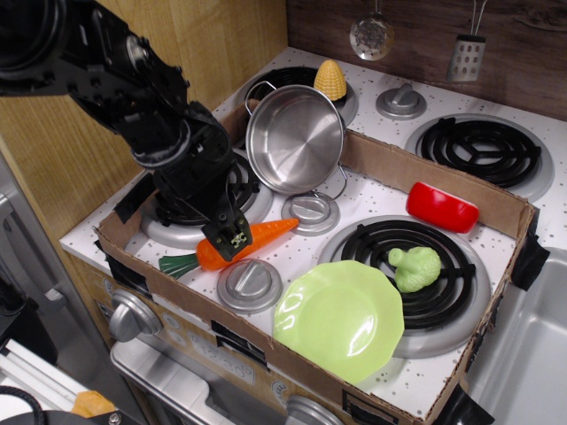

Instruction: Put carrot on plate

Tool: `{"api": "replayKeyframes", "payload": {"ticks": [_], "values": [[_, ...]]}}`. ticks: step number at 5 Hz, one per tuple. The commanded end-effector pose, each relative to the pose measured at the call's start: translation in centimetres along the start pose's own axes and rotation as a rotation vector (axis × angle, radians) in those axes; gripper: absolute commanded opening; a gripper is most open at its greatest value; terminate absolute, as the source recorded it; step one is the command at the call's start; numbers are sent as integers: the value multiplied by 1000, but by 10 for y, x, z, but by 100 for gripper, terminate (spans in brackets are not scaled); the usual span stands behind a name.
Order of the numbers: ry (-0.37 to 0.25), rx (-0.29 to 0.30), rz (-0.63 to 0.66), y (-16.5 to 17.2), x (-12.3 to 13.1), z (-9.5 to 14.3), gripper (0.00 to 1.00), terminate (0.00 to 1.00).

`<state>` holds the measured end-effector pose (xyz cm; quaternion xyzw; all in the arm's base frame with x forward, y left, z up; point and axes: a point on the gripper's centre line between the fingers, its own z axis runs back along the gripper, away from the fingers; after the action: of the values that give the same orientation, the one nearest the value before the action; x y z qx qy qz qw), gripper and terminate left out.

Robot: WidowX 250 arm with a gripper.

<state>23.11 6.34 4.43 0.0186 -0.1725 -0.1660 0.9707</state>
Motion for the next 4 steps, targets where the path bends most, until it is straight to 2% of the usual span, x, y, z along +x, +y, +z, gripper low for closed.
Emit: {"api": "replayKeyframes", "payload": {"ticks": [1, 3, 4], "values": [[-25, 9, -6, 10, 3, -18, 100, 0], [-55, 13, 14, 15, -3, -41, 100, 0], [-39, -5, 17, 18, 0, -44, 0, 0]]}}
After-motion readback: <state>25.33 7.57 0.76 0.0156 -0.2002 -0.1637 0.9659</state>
